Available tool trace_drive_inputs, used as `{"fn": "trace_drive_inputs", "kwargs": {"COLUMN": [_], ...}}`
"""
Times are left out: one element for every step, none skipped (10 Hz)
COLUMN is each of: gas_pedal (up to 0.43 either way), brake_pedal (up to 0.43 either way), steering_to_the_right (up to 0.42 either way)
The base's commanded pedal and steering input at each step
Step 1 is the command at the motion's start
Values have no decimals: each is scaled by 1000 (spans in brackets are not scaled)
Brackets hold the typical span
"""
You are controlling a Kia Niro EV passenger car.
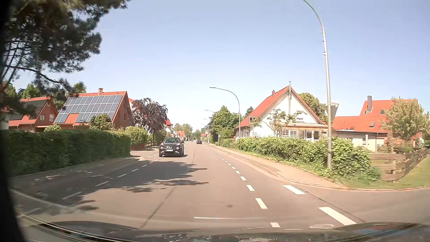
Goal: Follow the waypoints while adhering to traffic rules and regulations
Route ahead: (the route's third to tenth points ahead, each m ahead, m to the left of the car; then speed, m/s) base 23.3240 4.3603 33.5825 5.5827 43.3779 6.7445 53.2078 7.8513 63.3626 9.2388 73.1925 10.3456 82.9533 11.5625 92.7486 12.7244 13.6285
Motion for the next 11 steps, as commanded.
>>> {"fn": "trace_drive_inputs", "kwargs": {"gas_pedal": [157, 157, 157, 157, 157, 157, 157, 157, 157, 157, 157], "brake_pedal": [0, 0, 0, 0, 0, 0, 0, 0, 0, 0, 0], "steering_to_the_right": [-32, -32, -30, -30, -28, -27, -25, -23, -21, -20, -17]}}
